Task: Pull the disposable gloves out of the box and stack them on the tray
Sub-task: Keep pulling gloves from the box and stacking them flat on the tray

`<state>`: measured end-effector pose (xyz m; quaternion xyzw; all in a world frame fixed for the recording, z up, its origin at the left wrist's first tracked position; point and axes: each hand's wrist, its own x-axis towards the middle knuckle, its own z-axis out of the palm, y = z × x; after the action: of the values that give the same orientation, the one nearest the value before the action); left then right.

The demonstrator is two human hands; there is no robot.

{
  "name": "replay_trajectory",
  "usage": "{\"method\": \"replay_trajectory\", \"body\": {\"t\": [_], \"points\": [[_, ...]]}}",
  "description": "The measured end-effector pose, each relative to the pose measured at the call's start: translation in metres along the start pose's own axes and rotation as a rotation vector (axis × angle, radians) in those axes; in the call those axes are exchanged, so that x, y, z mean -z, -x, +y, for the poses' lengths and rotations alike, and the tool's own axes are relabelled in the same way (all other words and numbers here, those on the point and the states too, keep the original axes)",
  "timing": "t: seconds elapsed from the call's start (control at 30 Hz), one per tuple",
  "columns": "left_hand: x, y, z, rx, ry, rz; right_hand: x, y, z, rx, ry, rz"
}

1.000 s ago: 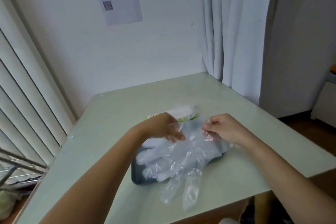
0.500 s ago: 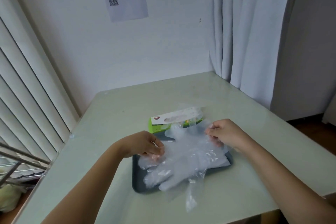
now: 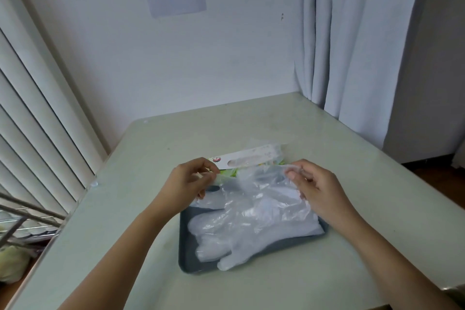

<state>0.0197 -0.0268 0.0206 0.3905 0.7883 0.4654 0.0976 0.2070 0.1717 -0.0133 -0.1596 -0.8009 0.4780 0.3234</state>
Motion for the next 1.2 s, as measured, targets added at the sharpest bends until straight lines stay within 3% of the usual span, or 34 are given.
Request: {"method": "replay_trajectory", "body": {"t": [0.13, 0.3, 0.43, 0.57, 0.63, 0.7, 0.83, 1.0, 1.2], "points": [[0.014, -0.005, 0.012, 0.151, 0.124, -0.043, 0.005, -0.010, -0.004, -0.201, -0.178, -0.057], [0.005, -0.028, -0.002, 0.415, -0.040, -0.114, -0.003, -0.017, 0.012, -0.435, -0.066, -0.198], [-0.007, -0.039, -0.009, 0.500, -0.108, -0.215, -0.006, -0.022, 0.021, -0.443, 0.117, -0.174], [-0.018, -0.038, -0.007, 0.421, -0.439, -0.153, -0.006, -0.019, 0.022, -0.395, 0.313, -0.152], [-0.022, -0.031, -0.003, 0.292, -0.657, -0.055, -0.006, -0.016, 0.022, -0.378, 0.381, -0.130], [-0.031, -0.018, 0.008, 0.107, -0.659, -0.045, -0.005, -0.014, 0.022, -0.380, 0.406, -0.136], [-0.059, 0.019, 0.027, -0.171, -0.642, -0.362, -0.006, -0.015, 0.019, -0.413, 0.476, -0.239], [-0.086, 0.045, 0.019, -0.086, -0.713, -0.674, -0.007, -0.016, 0.014, -0.391, 0.560, -0.279], [-0.089, 0.055, 0.013, -0.016, -0.698, -0.678, -0.009, -0.015, 0.013, -0.357, 0.601, -0.250]]}}
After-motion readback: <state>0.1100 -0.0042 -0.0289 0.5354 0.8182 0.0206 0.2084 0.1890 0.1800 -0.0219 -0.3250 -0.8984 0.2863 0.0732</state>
